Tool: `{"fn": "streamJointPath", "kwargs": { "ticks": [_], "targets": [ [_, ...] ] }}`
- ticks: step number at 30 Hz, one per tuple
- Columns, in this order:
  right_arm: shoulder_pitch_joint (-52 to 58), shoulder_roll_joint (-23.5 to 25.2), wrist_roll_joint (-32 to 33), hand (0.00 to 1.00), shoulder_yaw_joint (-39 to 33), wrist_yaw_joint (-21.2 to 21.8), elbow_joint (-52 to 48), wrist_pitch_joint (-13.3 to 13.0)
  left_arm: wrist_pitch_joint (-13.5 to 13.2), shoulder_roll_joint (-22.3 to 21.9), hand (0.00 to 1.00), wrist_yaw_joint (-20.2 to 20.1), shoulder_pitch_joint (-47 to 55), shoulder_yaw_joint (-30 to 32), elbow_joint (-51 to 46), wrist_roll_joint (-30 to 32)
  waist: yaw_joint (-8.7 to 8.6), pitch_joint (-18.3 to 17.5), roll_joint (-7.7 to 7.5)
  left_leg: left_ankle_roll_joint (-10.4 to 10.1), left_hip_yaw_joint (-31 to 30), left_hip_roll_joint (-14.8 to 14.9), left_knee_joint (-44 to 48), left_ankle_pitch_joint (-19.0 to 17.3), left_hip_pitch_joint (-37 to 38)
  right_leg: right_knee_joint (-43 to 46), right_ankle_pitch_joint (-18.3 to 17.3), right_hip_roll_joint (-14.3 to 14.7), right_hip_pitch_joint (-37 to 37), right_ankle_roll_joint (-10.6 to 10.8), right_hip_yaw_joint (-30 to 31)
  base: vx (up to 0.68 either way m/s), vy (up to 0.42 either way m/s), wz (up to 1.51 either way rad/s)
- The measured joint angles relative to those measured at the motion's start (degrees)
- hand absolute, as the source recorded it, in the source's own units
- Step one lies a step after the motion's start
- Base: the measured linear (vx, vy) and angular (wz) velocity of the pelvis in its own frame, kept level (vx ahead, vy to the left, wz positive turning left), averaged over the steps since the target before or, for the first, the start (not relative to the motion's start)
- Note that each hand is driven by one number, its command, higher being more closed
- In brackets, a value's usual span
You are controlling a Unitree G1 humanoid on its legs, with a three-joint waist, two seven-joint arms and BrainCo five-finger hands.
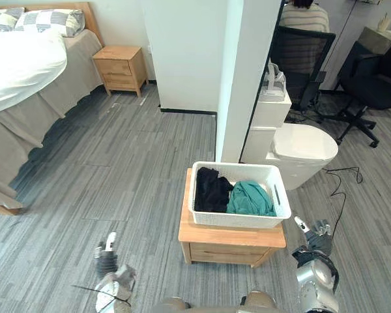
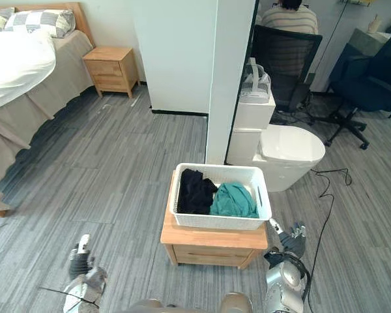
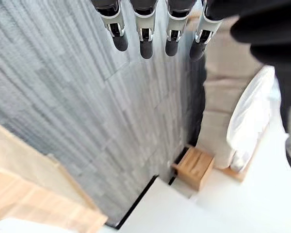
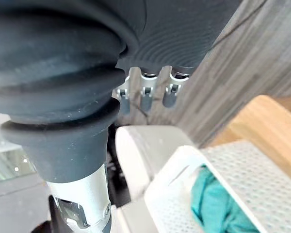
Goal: Pick up the laundry basket with both hands and put the clothes into the washing machine.
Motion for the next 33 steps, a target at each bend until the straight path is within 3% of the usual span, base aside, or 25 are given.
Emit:
{"fn": "streamJointPath", "kwargs": {
  "ticks": [1, 3, 5, 8, 11, 13, 15, 17, 18, 24, 29, 33],
  "targets": [
    [1.44, 0.06, -0.01, 0.0, -0.43, -0.53, -1.57, -0.39, -0.24, -0.86, 0.0, 1.05, 0.93, 2.08, -1.54, 0.03, 0.24, -0.77, -0.28, -1.29, -0.7, 0.87, 1.51, -1.76, 0.47, -3.34, 0.35, 0.45, 2.33, 2.69, -0.56, 0.21, -0.238, 0.02],
    [4.08, 0.11, -0.02, 0.0, -1.15, -0.86, -5.33, -0.7, -0.51, -3.16, 0.0, 2.59, 3.43, 2.16, -6.57, 0.37, 0.71, -2.36, 1.92, -2.07, -1.25, 3.19, 1.01, -2.12, 0.83, -7.83, 1.18, 3.04, 4.67, 1.9, -2.19, 0.25, -0.23, 0.08],
    [4.6, -0.2, -0.34, 0.0, -1.15, -0.62, -8.02, -0.82, -0.63, -3.67, 0.0, 3.0, 4.28, 1.98, -12.24, 1.38, 1.65, -3.52, 3.06, -3.25, -1.35, 4.61, -0.92, -1.36, 0.83, -11.64, 2.55, 5.22, 5.45, 1.04, -2.6, 0.23, -0.164, -0.03],
    [3.59, -1.1, -2.88, 0.0, -0.76, 1.12, -10.84, -0.71, -1.0, -3.73, 0.0, 2.96, 3.58, 1.75, -20.76, 7.12, 1.59, -4.11, 3.62, -4.91, -3.09, 5.16, -3.15, 0.07, 0.63, -17.85, 4.97, 7.15, 7.67, 0.3, -4.48, 0.18, -0.092, 0.17],
    [1.13, -2.97, -4.57, 0.0, -0.87, 2.07, -11.92, -0.24, -0.14, -3.02, 0.0, 2.45, 1.49, -1.49, -23.05, 10.59, 1.5, -3.97, 3.39, -4.9, -4.86, 4.93, -3.81, 0.32, -0.4, -21.85, 6.41, 7.43, 9.19, 0.44, -6.39, 0.09, -0.032, 0.28],
    [-3.75, -4.7, -4.71, 0.0, -0.92, 2.05, -11.73, 0.44, 0.7, -2.28, 0.0, 1.38, -0.9, -4.26, -23.85, 11.71, 1.54, -2.35, 3.28, -4.68, -5.52, 4.72, -4.17, 0.86, -2.11, -23.02, 7.37, 7.29, 8.66, 0.43, -6.83, -0.02, 0.012, 0.15],
    [-11.47, -7.83, -4.71, 0.0, -0.79, 1.76, -11.48, 0.49, 2.57, 1.71, 0.0, -0.59, -5.95, -8.28, -24.58, 14.06, 1.57, -0.46, 1.97, -4.58, -6.31, 4.34, -3.63, 2.25, -6.84, -22.75, 8.49, 6.91, 4.0, -0.05, -7.45, -0.08, 0.008, 0.16],
    [-21.46, -11.76, -4.71, 0.0, -0.73, 1.4, -9.96, 0.56, 4.24, 5.5, 0.0, -1.3, -14.94, -10.03, -24.65, 15.47, 1.67, 4.75, 1.35, -4.58, -7.51, 3.89, -3.06, 3.47, -10.71, -22.66, 9.78, 6.79, 0.88, -0.66, -8.27, -0.15, 0.001, 0.2],
    [-23.71, -12.61, -4.69, 0.0, -0.52, 1.16, -9.08, 0.6, 4.62, 6.31, 0.0, -1.25, -16.96, -10.23, -24.64, 15.84, 1.65, 5.64, 1.25, -4.5, -7.61, 3.9, -3.03, 3.81, -11.54, -22.6, 10.0, 6.72, -0.01, -0.7, -8.29, -0.17, -0.003, 0.1],
    [-33.45, -16.1, -5.42, 0.0, 0.68, -3.35, -6.53, 3.23, 7.96, 15.42, 0.0, -0.92, -40.82, -16.73, -12.41, 18.36, 1.67, 12.11, 1.36, -4.29, -8.8, 3.01, -3.08, 6.63, -18.35, -21.89, 11.68, 6.29, -6.49, -1.39, -9.06, -0.1, 0.001, 0.08],
    [-36.04, -18.57, -6.97, 0.0, -2.19, -7.52, -7.43, 4.15, 10.57, 17.85, 0.0, -0.51, -53.73, -20.95, -3.96, 18.64, 1.59, 16.25, 1.59, -3.96, -7.9, 2.96, -2.96, 7.45, -22.11, -20.41, 12.39, 5.39, -11.35, -1.55, -8.02, -0.07, 0.028, -0.09],
    [-35.0, -18.86, -6.96, 0.0, -2.64, -8.41, -10.52, 4.95, 12.89, 17.85, 0.0, 0.37, -60.46, -22.33, 4.32, 20.72, 1.44, 17.08, 1.58, -3.87, -6.56, 3.02, -2.64, 7.52, -25.12, -19.09, 12.39, 5.03, -15.48, -1.56, -6.81, -0.03, 0.024, -0.15]
  ]
}}
